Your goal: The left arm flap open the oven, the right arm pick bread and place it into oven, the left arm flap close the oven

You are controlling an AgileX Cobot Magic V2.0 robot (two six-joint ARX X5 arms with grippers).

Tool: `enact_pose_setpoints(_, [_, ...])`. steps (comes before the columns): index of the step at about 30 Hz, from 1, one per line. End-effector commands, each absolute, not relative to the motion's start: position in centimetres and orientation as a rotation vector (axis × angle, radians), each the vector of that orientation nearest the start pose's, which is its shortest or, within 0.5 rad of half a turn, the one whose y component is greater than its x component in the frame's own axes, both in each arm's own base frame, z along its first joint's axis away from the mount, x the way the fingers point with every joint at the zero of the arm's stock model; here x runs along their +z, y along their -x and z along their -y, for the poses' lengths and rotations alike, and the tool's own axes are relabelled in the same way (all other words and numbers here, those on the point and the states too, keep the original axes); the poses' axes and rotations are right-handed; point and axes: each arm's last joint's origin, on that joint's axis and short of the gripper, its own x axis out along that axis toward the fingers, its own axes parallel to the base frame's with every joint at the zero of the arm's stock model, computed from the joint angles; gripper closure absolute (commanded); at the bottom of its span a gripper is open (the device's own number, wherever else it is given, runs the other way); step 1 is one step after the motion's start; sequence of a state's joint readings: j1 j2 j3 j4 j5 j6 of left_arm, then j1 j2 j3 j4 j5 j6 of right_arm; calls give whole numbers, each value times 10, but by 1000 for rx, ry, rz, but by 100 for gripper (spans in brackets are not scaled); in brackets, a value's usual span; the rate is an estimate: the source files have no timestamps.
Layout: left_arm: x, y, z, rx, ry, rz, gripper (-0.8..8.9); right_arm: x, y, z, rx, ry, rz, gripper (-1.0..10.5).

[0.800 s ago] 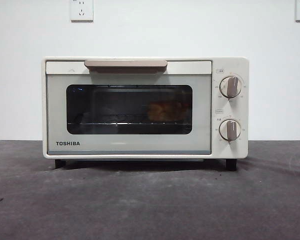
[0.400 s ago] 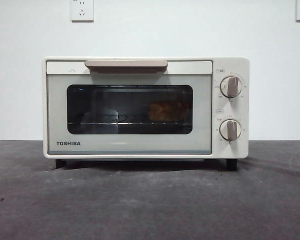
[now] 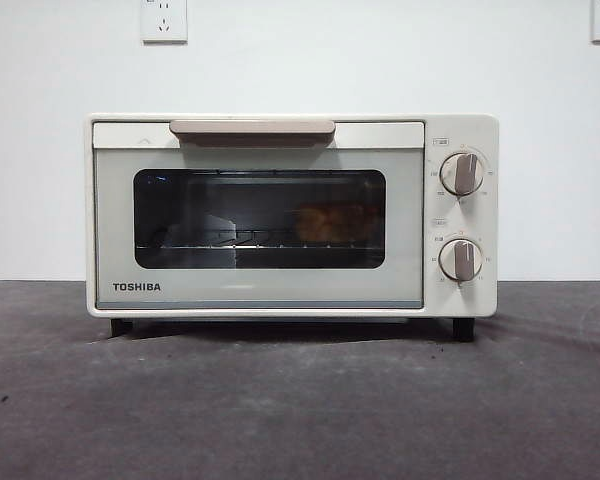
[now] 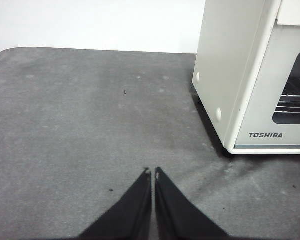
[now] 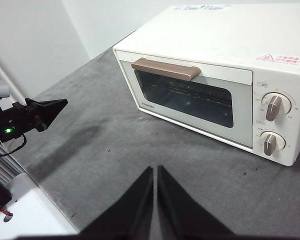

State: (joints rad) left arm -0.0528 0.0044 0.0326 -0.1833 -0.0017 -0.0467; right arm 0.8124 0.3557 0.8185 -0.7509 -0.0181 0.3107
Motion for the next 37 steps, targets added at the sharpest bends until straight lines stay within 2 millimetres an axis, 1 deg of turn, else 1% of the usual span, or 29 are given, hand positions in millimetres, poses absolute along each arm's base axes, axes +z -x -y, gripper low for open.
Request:
enact_pose_setpoints(1, [149, -96, 5, -43, 48, -180, 794, 337, -38, -41, 785, -174, -369, 938])
enact_pose_setpoints(4, [149, -96, 5, -43, 48, -180, 794, 335, -38, -40, 761, -175, -363, 938])
enact_pose_setpoints(6, [149, -96, 5, -43, 48, -180, 794, 330, -39, -40, 740, -177, -359, 938])
enact_pose_setpoints(10, [149, -96, 5, -43, 48, -180, 794, 309, -46, -40, 651, -209, -258, 938])
enact_pose_setpoints(13, [149, -96, 5, -43, 48, -180, 793, 286, -56, -42, 536, -214, -117, 938])
enact_pose_setpoints(14, [149, -96, 5, -43, 48, -180, 794, 273, -60, -42, 493, -195, -76, 938])
enact_pose_setpoints(16, [149, -96, 5, -43, 48, -180, 794, 255, -66, -43, 438, -161, -37, 938])
enact_pose_setpoints(19, [149, -96, 5, -43, 48, -180, 794, 221, -75, -43, 356, -71, -15, 938])
enact_pose_setpoints(22, [149, -96, 5, -43, 48, -180, 794, 192, -82, -39, 286, -62, -23, 938])
enact_pose_setpoints(26, [149, -96, 5, -43, 48, -180, 794, 166, -91, -31, 215, -60, -31, 938])
enact_pose_setpoints(28, [149, -96, 5, -43, 48, -180, 794, 159, -93, -27, 188, -50, -80, 938])
enact_pose_setpoints(32, [149, -96, 5, -43, 48, -180, 794, 149, -94, -17, 109, -19, -175, 938])
enact_pose_setpoints(37, [149, -96, 5, -43, 48, -179, 794, 149, -95, -12, 113, -18, -177, 937])
